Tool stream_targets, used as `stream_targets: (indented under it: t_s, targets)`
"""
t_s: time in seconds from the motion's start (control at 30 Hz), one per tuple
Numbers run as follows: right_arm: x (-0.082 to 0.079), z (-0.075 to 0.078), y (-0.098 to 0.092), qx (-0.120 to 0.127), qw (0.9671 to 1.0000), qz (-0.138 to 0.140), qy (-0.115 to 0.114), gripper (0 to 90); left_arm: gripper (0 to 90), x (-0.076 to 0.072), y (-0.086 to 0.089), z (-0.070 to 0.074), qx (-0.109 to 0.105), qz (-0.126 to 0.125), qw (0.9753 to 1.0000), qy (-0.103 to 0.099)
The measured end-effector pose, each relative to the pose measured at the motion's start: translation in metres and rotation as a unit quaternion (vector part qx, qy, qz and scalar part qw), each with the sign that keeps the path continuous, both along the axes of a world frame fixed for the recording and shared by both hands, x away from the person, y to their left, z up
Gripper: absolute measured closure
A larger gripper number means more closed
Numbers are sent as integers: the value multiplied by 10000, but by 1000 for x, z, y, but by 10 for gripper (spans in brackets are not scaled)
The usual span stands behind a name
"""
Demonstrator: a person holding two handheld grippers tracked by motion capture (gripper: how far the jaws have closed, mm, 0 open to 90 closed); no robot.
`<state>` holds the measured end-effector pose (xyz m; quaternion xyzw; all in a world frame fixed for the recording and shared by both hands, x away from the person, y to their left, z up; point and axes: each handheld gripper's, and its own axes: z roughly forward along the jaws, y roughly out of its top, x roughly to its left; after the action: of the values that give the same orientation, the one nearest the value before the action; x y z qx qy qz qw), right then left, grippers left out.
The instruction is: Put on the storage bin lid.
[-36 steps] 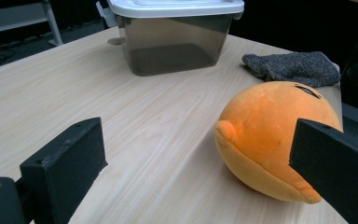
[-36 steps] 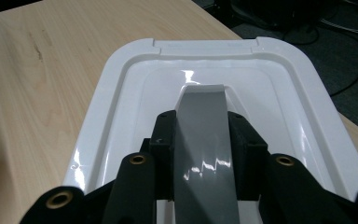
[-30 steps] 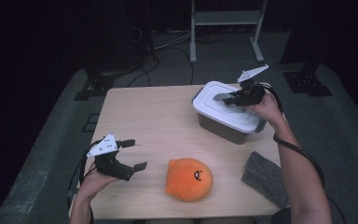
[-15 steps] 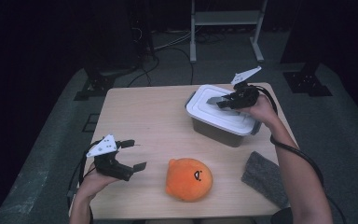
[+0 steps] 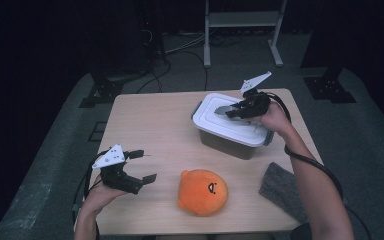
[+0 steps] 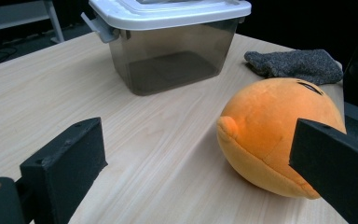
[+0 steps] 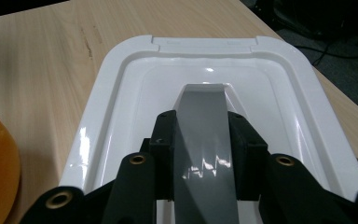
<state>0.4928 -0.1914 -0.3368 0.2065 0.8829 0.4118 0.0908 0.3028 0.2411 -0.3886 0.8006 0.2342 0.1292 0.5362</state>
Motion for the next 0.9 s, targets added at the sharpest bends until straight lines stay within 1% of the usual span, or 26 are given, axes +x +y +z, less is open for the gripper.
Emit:
stream_targets:
  t_s: [0.27,0.43,0.9]
  targets:
    - [-1,0,14,-36,9998,170,-14,656,29,0,1,1,-17,-6,10000,-2]
    - [-1,1,21,-37,9997,228,0,656,29,-1,1,1,-17,-5,10000,-7]
    - [-1,0,33,-27,9992,393,0,656,29,-1,1,0,-23,-13,10000,0]
